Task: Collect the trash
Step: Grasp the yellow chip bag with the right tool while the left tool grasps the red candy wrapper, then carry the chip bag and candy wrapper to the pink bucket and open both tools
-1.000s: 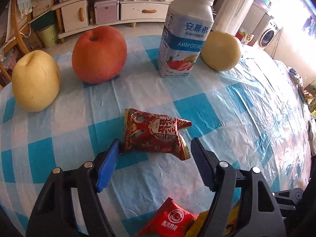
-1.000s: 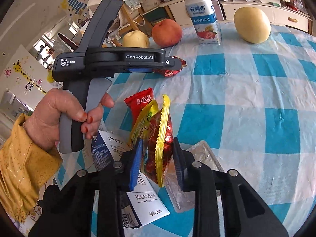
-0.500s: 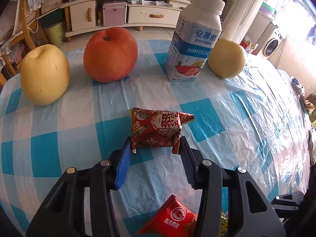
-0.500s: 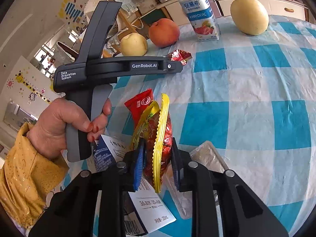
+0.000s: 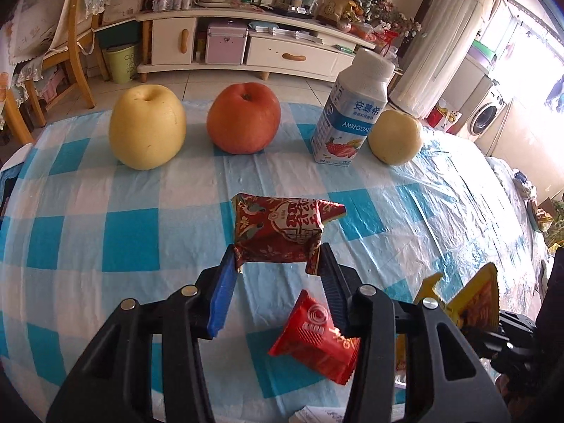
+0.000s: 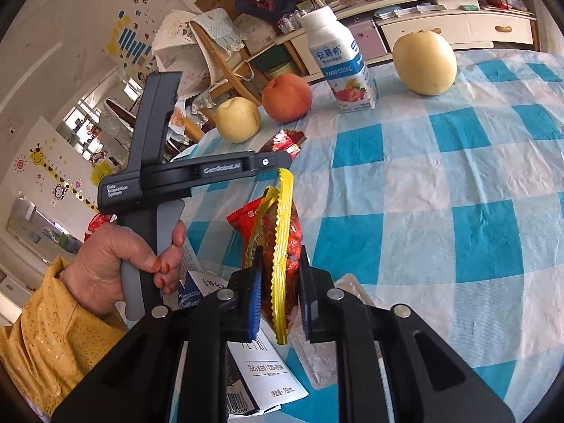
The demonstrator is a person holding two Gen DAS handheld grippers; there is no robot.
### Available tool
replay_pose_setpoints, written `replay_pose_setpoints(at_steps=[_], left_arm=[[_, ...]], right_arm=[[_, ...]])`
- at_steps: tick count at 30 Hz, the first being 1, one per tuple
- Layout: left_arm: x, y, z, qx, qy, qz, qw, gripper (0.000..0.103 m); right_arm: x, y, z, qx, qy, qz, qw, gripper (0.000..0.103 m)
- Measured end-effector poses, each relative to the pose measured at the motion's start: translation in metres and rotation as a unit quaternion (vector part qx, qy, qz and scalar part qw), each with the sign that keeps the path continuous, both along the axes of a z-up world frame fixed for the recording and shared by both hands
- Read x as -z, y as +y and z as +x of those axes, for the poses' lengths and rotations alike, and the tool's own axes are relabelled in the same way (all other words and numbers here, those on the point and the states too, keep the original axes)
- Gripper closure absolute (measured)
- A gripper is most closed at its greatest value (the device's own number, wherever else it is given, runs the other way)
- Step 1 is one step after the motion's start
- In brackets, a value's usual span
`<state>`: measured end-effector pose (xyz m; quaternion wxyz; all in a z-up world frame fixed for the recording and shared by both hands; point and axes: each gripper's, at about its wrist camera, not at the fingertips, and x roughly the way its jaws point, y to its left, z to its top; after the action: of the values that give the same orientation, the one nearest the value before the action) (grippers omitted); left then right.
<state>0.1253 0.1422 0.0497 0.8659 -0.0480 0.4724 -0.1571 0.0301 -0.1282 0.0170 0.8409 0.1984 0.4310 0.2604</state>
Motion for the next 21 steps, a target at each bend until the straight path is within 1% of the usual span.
replay_pose_setpoints(at_steps=[3, 7, 14, 21], left_arm=[[-0.008, 0.015, -0.018, -0.015, -0.013, -0.006, 0.9998, 0.055], [-0.017, 0.033, -0.048, -0.033, -0.027, -0.016, 0.9990, 0.055], [-0.030, 0.052, -0.106, -0.047, -0.055, -0.009, 0.9973, 0.055], [-0.039, 0.079, -0.172, -0.089, -0.082, -0.026, 0.9923, 0.055]], right_arm=[[-0.005, -0.006, -0.001, 0.008, -0.012, 0.011, 1.000, 0.085], [-0.013, -0.006, -0.006, 0.012, -0.034, 0.013, 0.999, 0.085], [-0.024, 0.006, -0.020, 0.001, -0.056, 0.011, 0.998, 0.085], [-0.039, 0.018, -0.040, -0.010, -0.090, 0.006, 0.996, 0.085]])
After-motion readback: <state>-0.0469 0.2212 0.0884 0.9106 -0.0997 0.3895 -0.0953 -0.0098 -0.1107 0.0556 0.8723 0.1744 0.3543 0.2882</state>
